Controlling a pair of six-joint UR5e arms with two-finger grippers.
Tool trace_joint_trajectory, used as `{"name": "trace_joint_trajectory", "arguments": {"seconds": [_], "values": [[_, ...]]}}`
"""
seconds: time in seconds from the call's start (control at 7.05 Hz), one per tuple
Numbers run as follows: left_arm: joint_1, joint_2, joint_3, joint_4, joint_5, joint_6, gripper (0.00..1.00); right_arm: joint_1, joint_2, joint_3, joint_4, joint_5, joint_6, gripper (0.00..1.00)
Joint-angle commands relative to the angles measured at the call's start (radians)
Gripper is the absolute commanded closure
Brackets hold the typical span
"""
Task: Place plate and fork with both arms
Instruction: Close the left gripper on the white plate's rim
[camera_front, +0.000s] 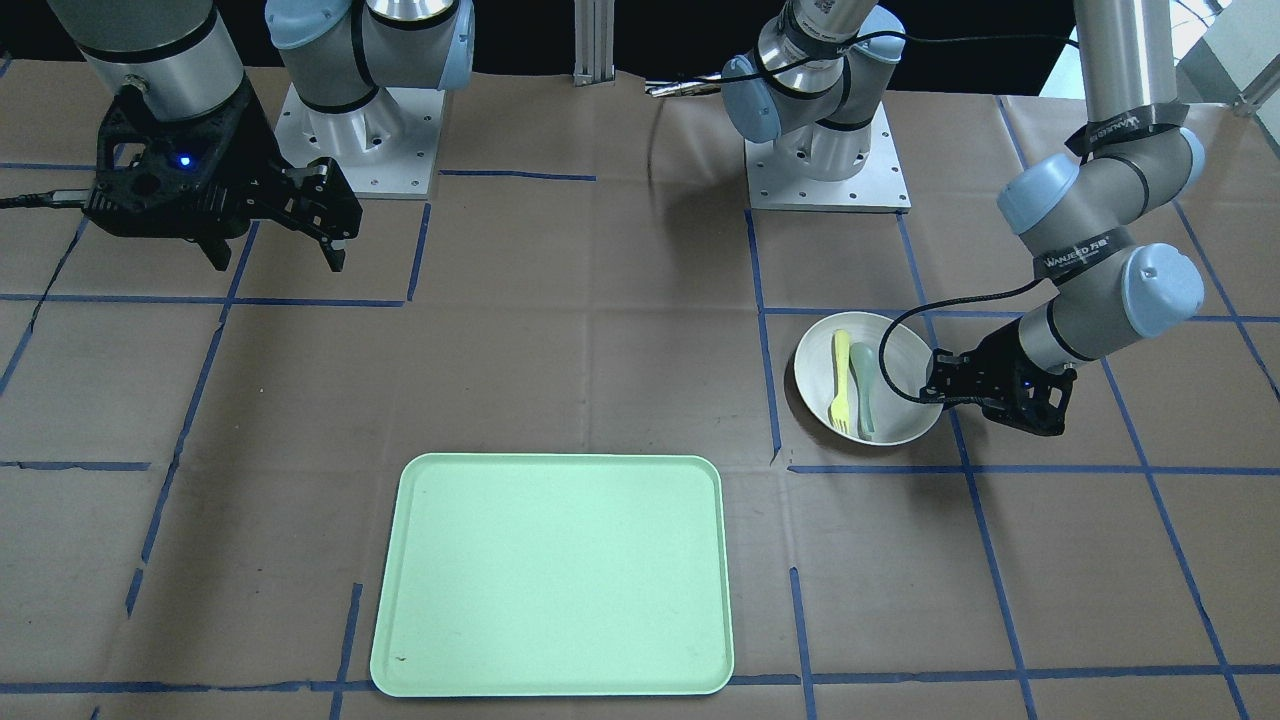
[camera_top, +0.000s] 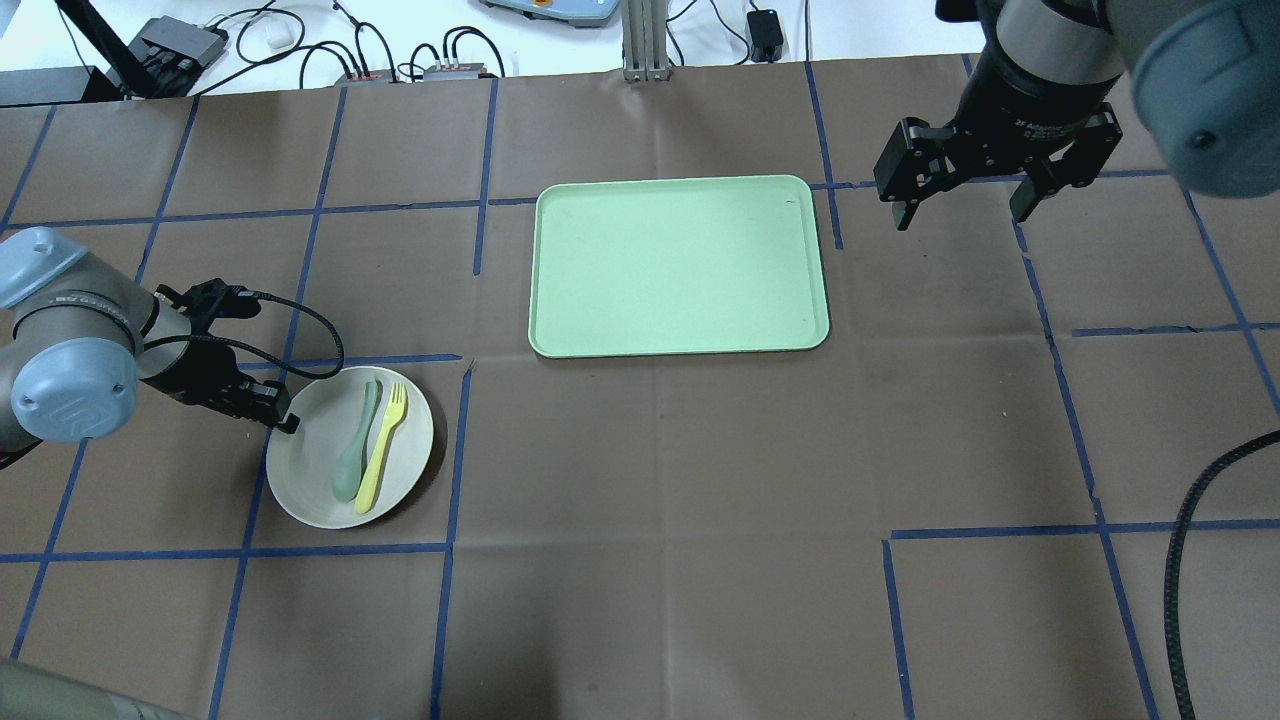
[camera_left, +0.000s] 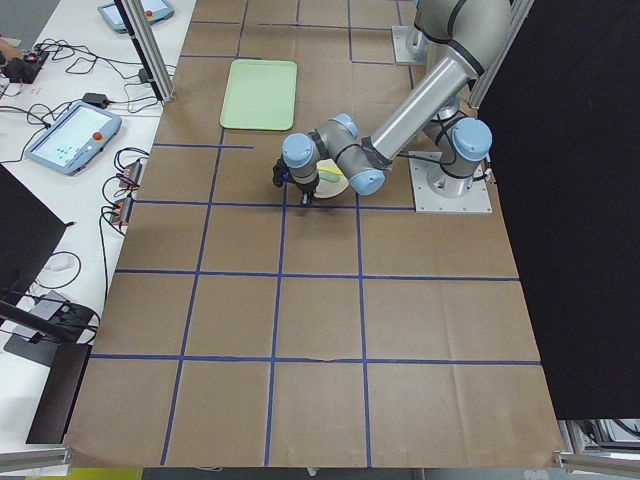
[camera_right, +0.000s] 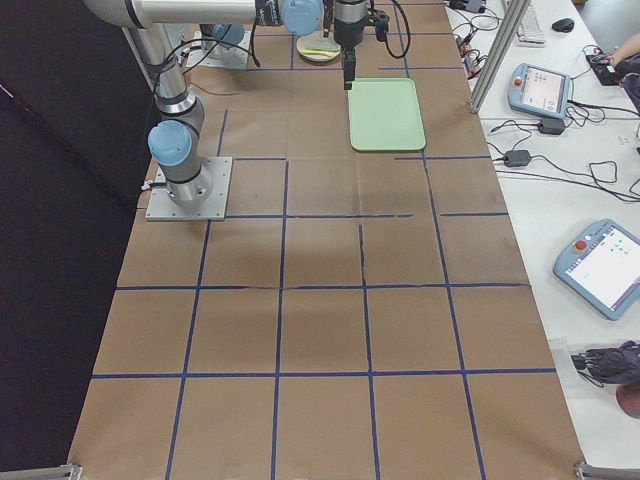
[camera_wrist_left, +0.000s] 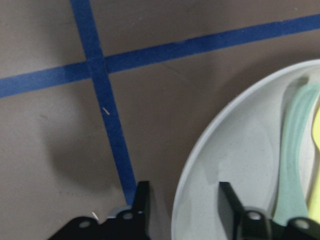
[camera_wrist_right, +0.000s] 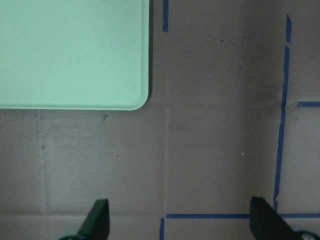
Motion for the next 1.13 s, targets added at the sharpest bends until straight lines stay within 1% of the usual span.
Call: {"name": "trace_joint_trajectory", "arguments": {"seconds": [0.0, 0.43, 0.57, 0.71, 0.99], "values": [[0.000, 0.004, 0.002, -0.001, 0.000, -0.004, 0.92, 0.001, -0.001, 0.000, 0.000, 0.000, 0.001, 0.00], [-0.011, 0.043, 0.000, -0.013, -0.008, -0.078, 0.99, 0.002, -0.001, 0.000, 0.000, 0.000, -0.001, 0.00], [-0.020, 0.072, -0.002, -0.018, -0.026, -0.116, 1.00, 0.000, -0.001, 0.001, 0.000, 0.000, -0.001, 0.00], [-0.023, 0.096, -0.003, -0.039, -0.081, -0.153, 1.00, 0.000, -0.001, 0.001, 0.000, 0.000, -0.001, 0.00], [-0.043, 0.090, -0.002, -0.042, -0.186, -0.211, 1.00, 0.000, -0.001, 0.001, 0.000, 0.000, -0.001, 0.00]]}}
